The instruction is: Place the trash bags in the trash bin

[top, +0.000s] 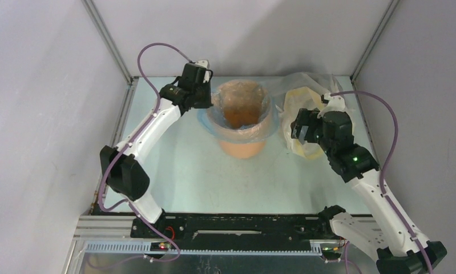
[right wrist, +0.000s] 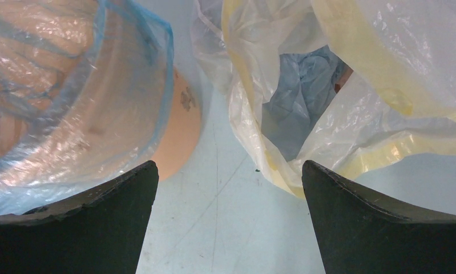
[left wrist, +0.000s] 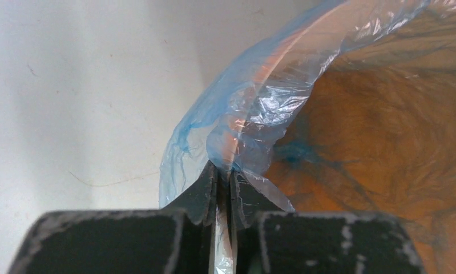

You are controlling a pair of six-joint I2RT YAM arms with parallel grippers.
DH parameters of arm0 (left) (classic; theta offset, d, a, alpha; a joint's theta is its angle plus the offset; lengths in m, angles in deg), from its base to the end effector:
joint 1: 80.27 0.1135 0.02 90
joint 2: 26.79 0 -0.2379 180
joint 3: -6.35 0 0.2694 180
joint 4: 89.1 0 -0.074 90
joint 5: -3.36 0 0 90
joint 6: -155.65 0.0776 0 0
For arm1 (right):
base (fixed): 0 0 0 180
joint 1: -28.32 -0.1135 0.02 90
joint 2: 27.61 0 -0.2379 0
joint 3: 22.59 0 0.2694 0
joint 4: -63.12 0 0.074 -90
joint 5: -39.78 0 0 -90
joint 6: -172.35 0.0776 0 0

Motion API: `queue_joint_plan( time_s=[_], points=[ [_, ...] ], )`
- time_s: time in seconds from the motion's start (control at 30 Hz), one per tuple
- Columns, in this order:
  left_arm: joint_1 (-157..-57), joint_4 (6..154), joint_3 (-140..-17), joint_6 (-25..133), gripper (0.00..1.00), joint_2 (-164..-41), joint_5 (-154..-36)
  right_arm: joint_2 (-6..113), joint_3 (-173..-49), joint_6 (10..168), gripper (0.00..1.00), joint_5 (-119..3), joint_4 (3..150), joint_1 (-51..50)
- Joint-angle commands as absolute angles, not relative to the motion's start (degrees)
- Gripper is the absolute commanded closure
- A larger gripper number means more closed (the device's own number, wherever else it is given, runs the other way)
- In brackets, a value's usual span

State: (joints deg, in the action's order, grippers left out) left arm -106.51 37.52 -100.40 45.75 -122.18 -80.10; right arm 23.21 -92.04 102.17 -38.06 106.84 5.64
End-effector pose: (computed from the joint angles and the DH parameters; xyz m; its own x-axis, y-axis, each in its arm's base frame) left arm 0.3795 -0.1772 0.3023 -0.6882 -0.0378 -0.7245 0.1373 0.9738 -0.1812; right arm 0.2468 0.0854 0.3204 -0.4362 0.1770 -0.8823 -0.0564 0.9732 0.2230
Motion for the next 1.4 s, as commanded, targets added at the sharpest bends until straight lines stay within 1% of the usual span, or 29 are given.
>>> queue_joint_plan(
  time_s=[0.0,0.07,0.17,0.27,0.37,0.47,0.63,0.7,0.77,0.83,0.9,0.97,1.07,1.13,1.17,1.3,1.37],
  points=[
    [-106.38,37.98,-104.95,46.65,0.82,-120.53,-78.56,23.28,-88.82,104.41,0.0,-34.23,100.53,5.96],
    [-106.38,37.7,-105.45,46.71,0.64,-120.09,-78.97,23.15,-86.97,105.29,0.01,-34.94,98.56,6.61],
    [-106.38,38.04,-104.86,46.63,0.45,-118.14,-79.43,22.61,-84.65,106.54,0.0,-35.58,96.36,7.39],
    [-106.46,41.63,-101.17,46.1,0.31,-114.12,-81.11,20.62,-81.24,106.64,0.0,-33.87,93.17,8.14],
    [-106.55,44.76,-96.21,45.75,0.18,-108.56,-80.87,17.34,-74.33,102.75,0.0,-31.85,84.24,8.33],
    [-106.55,49.74,-88.15,45.37,0.01,-99.82,-78.41,14.74,-66.88,96.44,0.0,-31.84,74.01,8.36],
    [-106.42,60.01,-70.62,44.75,0.0,-86.32,-70.56,15.12,-60.4,91.39,0.0,-29.87,65.73,9.18],
    [-106.15,64.54,-63.33,44.9,0.0,-82.19,-65.47,15.72,-58.6,89.77,0.0,-32.01,63.73,10.38],
    [-104.53,69.54,-56.1,44.07,0.0,-78.72,-62.94,16.12,-55.36,88.89,0.01,-33.84,58.56,11.86],
    [-99.8,73.07,-50.36,41.14,0.0,-75.76,-65.8,17.04,-50.82,87.95,0.02,-36.62,50.32,14.17],
    [-92.53,75.63,-45.42,37.13,0.0,-73.52,-71.7,19.04,-45.81,86.89,0.05,-39.68,40.65,16.98],
    [-86.39,77.66,-41.29,36.31,0.0,-71.49,-74.49,23.45,-42.61,88.49,0.06,-39.88,32.83,20.06],
    [-84.55,83.22,-36.01,40.0,0.0,-68.95,-71.55,31.27,-42.18,90.28,0.07,-42.7,25.28,24.53],
    [-84.54,86.21,-32.67,41.99,0.0,-67.82,-67.61,32.94,-45.22,89.9,0.06,-44.97,29.88,25.79],
    [-84.45,88.1,-31.1,42.95,0.0,-67.73,-66.39,34.08,-45.96,88.01,0.06,-46.21,29.69,25.87],
    [-82.8,95.26,-26.31,48.12,0.0,-68.73,-65.68,39.18,-48.31,84.89,0.04,-44.85,27.41,26.15],
    [-82.06,100.43,-23.58,50.9,0.0,-69.81,-66.11,44.21,-47.51,84.48,0.04,-43.51,21.15,26.34]
  ],
)
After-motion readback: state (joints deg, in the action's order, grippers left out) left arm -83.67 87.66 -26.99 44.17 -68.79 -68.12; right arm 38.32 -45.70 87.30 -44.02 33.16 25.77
